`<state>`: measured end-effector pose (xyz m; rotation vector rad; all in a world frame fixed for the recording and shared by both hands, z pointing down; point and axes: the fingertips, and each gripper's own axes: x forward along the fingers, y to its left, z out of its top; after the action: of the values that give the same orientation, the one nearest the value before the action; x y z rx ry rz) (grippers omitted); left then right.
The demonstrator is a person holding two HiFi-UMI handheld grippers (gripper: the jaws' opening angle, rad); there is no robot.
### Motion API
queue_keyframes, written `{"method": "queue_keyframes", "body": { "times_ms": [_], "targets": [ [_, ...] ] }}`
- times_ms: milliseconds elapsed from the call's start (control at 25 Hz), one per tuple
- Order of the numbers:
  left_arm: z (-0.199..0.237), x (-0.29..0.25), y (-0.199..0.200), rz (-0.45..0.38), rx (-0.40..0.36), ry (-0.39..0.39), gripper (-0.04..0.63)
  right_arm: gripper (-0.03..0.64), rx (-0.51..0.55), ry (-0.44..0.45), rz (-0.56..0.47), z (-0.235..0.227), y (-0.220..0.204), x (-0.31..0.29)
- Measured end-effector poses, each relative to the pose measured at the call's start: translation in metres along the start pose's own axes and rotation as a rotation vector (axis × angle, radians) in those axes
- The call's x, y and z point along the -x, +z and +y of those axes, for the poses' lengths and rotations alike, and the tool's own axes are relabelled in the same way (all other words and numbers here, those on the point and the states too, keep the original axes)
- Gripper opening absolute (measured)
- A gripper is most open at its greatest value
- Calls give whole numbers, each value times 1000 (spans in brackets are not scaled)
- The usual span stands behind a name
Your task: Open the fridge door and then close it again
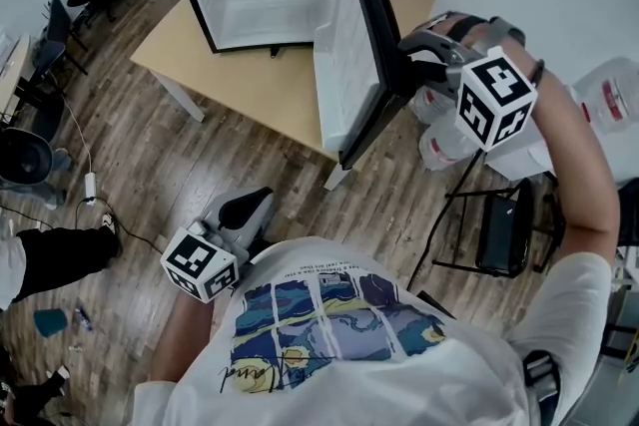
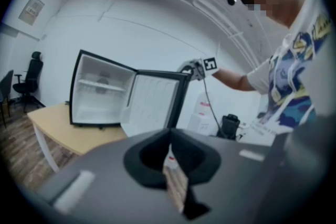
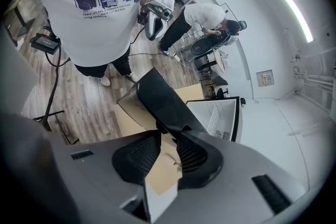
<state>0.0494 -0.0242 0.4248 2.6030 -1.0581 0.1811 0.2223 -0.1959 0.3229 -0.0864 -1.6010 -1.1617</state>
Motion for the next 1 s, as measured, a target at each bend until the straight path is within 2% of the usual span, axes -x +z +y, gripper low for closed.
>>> {"method": "queue_keyframes", "body": {
  "times_ms": [1000],
  "targets": [
    [1, -5, -1, 8, 0, -6, 20, 77, -11, 9, 27, 8, -15, 5]
  ]
}}
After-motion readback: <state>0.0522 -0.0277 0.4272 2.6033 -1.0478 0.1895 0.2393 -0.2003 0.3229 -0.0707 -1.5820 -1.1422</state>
